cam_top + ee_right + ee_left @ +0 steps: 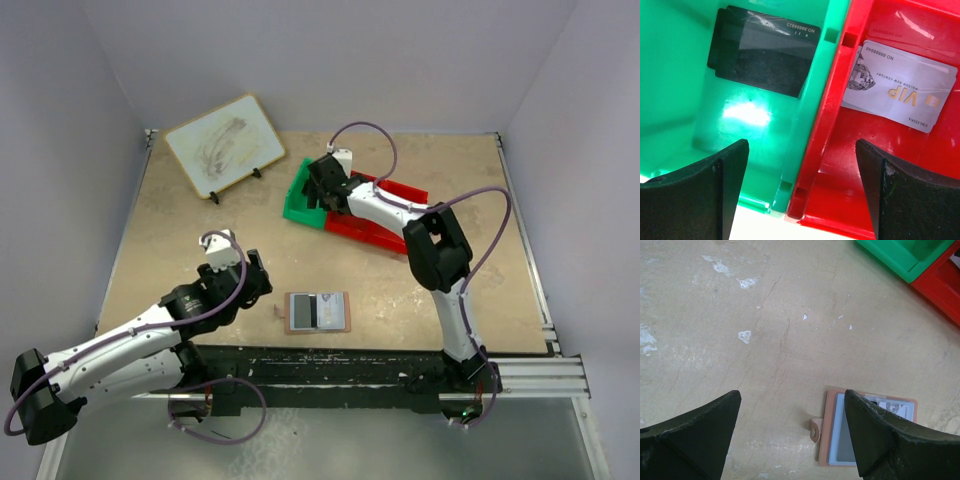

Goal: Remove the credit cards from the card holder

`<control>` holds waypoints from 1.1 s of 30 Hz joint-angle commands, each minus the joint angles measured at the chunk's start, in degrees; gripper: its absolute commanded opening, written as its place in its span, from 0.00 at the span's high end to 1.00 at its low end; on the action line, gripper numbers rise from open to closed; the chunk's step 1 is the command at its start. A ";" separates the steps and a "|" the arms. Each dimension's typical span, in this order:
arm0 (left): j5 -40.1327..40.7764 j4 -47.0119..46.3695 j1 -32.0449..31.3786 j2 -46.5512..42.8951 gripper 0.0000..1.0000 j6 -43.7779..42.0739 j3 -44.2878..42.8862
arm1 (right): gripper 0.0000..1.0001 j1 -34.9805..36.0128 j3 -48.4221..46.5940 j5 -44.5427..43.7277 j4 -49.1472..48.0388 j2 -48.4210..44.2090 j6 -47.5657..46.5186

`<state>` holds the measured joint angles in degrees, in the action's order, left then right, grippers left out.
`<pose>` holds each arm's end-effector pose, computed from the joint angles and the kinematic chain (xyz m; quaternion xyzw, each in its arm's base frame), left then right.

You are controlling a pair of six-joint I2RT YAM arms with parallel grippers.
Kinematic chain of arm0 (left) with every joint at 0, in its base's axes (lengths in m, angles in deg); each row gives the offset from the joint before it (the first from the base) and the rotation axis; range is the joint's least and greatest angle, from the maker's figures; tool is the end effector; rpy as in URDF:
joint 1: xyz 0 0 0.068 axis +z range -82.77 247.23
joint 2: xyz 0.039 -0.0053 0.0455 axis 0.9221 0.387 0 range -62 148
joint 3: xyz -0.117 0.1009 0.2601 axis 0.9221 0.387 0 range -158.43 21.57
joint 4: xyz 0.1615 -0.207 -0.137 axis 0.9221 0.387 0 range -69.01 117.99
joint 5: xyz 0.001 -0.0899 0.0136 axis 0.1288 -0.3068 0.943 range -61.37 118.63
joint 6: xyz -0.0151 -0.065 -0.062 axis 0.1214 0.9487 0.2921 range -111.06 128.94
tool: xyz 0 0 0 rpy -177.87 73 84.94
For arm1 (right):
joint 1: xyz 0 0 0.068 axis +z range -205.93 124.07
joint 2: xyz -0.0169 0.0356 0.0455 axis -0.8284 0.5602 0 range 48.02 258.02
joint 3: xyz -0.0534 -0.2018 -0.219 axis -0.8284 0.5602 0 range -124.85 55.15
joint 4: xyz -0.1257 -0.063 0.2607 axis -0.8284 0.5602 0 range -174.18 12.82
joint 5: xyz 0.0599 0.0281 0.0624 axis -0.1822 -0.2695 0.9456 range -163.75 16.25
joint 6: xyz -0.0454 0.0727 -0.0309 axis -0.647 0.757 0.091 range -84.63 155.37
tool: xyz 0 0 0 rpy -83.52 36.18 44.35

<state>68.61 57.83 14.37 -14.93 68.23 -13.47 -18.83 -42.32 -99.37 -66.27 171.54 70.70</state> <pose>0.1609 -0.1255 0.2264 -0.1693 0.8718 -0.0952 0.4498 0.4746 0.3148 0.1868 0.0729 0.8987 0.0605 0.4281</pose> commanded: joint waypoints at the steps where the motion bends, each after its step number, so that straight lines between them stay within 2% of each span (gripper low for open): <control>1: 0.84 -2.32 0.30 -0.33 0.18 -1.67 -1.77 | 0.10 1.31 -3.50 -2.19 2.33 0.36 -1.11; 23: -0.43 -2.29 0.30 -1.47 0.19 -0.05 -0.51 | 0.09 2.51 2.46 3.71 -0.85 -3.71 -3.62; 33: -1.31 -2.26 0.30 -2.94 0.19 1.36 1.21 | 0.09 4.30 10.91 7.27 -5.24 -9.27 -8.04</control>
<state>67.87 56.50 14.37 -17.80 68.47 -12.97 -15.84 -33.69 -94.48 -68.67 167.43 66.24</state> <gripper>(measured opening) 0.815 0.907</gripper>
